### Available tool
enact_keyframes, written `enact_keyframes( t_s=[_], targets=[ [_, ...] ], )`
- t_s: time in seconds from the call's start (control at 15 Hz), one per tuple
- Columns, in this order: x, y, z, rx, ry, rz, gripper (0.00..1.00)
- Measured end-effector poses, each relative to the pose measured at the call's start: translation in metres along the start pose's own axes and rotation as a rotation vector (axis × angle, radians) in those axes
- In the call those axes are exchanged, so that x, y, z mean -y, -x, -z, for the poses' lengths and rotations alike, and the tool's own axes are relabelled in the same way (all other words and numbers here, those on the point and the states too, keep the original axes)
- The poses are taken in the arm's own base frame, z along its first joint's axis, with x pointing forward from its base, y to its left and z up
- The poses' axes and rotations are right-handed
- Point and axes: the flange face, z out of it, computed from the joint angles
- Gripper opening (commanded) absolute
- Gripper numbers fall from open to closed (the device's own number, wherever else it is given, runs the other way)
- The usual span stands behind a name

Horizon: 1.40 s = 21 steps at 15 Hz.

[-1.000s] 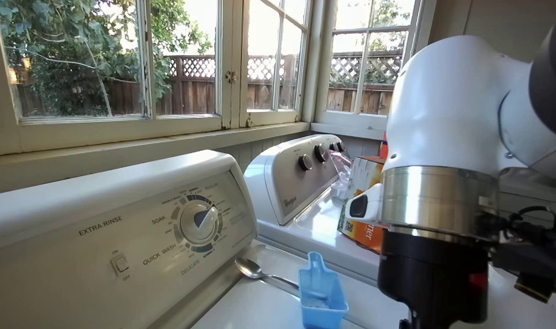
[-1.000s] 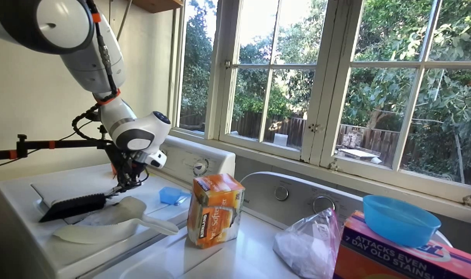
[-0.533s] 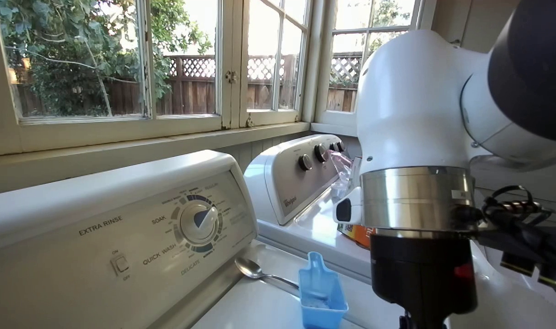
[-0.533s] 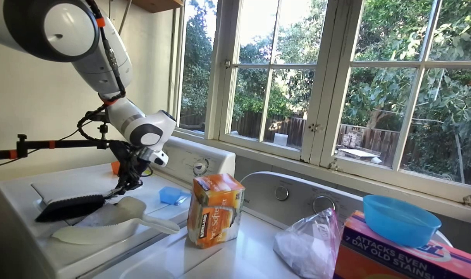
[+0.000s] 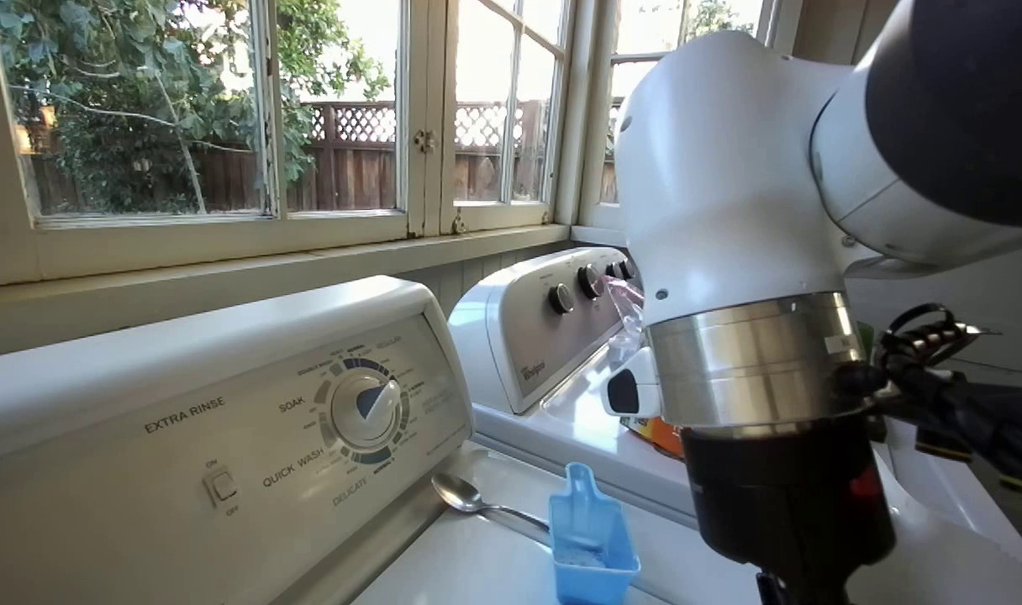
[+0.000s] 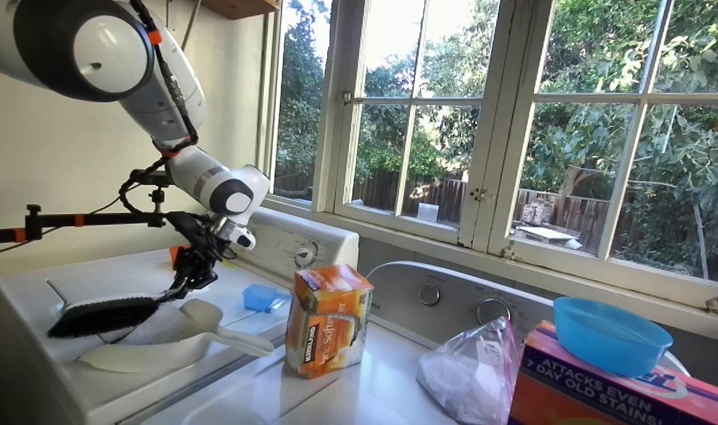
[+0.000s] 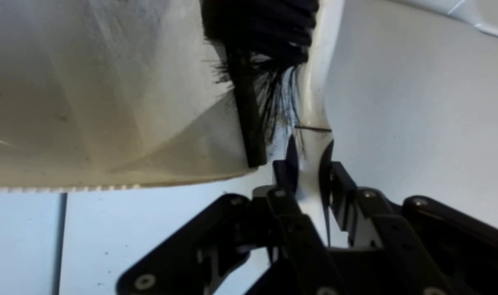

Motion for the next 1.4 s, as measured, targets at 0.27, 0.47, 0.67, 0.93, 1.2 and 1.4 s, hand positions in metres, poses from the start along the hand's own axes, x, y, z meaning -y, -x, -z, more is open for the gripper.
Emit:
enact_keyframes(
  t_s=[0.27,0.47,0.67,0.93,1.2,1.4],
  targets=[
    [0.001,0.0,0.006,0.012,0.024,0.033,0.07],
    [0.004,0.002,0.016,-0.007,0.028,0.096,0.07],
    [0.009,0.003,0.033,-0.079,0.022,0.114,0.07],
    [0.01,0.003,0.059,-0.26,-0.069,0.037,0.07],
    [0.005,0.005,0.068,-0.409,-0.155,-0.112,0.07],
    [-0.002,0.005,0.067,-0.475,-0.238,-0.233,0.07]
  ],
)
